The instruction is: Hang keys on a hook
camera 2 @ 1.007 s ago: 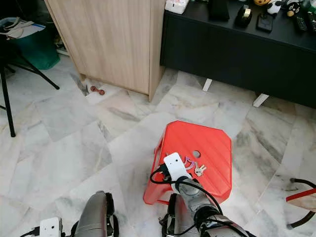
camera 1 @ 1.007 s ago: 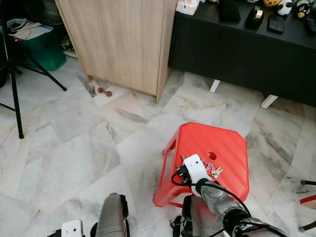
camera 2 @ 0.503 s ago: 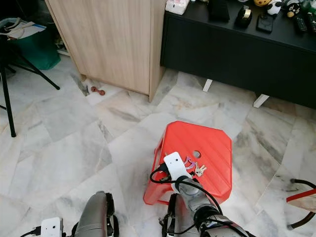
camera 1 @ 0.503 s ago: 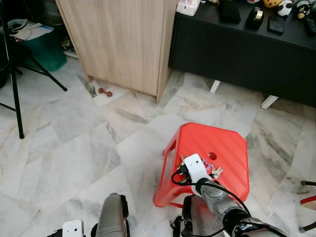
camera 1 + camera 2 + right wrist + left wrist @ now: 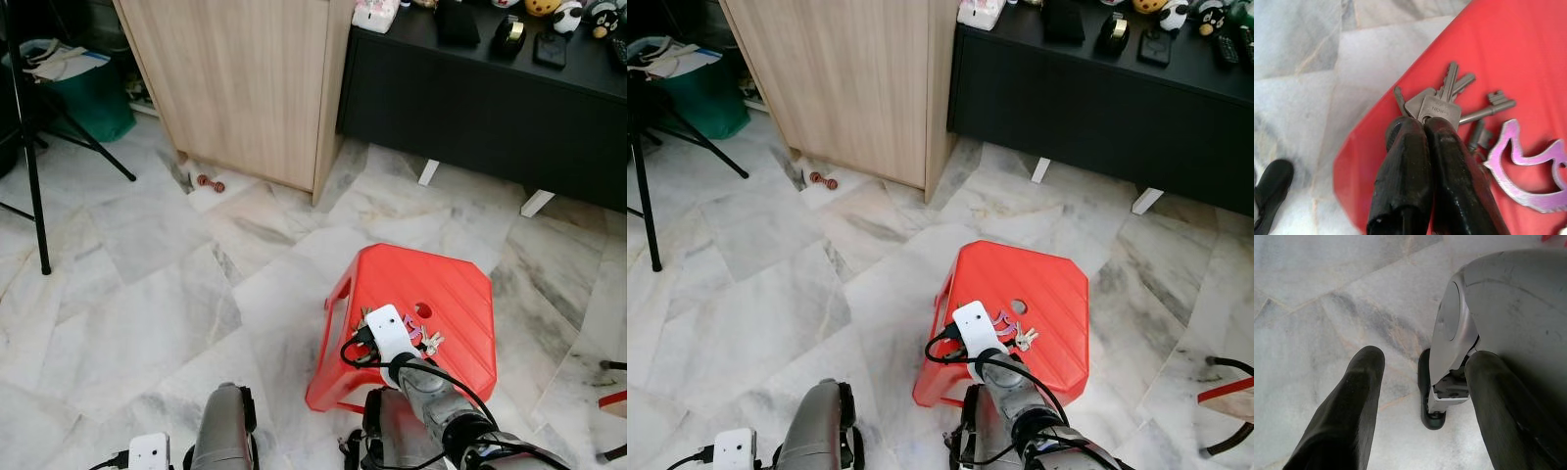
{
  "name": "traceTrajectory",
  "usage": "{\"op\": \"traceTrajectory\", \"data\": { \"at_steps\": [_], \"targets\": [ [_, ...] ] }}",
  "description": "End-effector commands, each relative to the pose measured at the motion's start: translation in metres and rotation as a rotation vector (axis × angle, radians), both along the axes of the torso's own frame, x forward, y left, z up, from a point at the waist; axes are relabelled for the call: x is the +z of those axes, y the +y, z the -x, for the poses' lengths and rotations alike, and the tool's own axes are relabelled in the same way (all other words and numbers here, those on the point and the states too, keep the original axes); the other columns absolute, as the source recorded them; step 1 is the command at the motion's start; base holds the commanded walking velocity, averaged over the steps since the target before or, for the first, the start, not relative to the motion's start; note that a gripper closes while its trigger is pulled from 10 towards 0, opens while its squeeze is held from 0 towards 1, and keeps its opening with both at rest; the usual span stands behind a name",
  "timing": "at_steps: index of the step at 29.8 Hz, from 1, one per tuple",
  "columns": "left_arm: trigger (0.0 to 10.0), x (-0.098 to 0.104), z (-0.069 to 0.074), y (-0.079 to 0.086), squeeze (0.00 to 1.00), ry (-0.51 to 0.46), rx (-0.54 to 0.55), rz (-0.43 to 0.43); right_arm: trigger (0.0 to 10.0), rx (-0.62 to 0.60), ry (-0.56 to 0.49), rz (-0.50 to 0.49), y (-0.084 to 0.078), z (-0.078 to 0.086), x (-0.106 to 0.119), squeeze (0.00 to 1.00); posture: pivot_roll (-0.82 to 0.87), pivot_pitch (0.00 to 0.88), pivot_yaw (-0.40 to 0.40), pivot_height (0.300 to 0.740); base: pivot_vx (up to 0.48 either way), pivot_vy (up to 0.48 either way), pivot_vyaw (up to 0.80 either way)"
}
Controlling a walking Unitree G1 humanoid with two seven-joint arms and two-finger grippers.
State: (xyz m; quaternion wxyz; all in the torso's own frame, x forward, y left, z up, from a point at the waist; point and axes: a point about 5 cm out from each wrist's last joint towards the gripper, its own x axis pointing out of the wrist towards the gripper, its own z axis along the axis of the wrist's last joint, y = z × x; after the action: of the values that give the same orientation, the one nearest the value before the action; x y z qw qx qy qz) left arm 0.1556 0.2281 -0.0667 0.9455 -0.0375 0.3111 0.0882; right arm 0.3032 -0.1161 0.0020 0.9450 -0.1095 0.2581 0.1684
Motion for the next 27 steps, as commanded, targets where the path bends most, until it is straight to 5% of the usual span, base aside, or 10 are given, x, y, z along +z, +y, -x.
{"op": "traceTrajectory", "data": {
  "at_steps": [1,27],
  "targets": [
    [10.0,-0.009,0.011,-0.009,0.0,0.062,-0.031,0.014,0.0,-0.033,-0.027,-0.01,-0.006,-0.003,0.003,0.0,0.12,0.205,-0.075,0.612,0.0,0.0,0.0],
    [10.0,-0.006,-0.021,-0.009,0.0,0.085,-0.036,0.012,0.0,-0.195,-0.408,-0.163,-0.03,-0.03,0.056,0.0,0.08,0.074,-0.063,0.612,0.0,0.0,0.0]
  ]
}}
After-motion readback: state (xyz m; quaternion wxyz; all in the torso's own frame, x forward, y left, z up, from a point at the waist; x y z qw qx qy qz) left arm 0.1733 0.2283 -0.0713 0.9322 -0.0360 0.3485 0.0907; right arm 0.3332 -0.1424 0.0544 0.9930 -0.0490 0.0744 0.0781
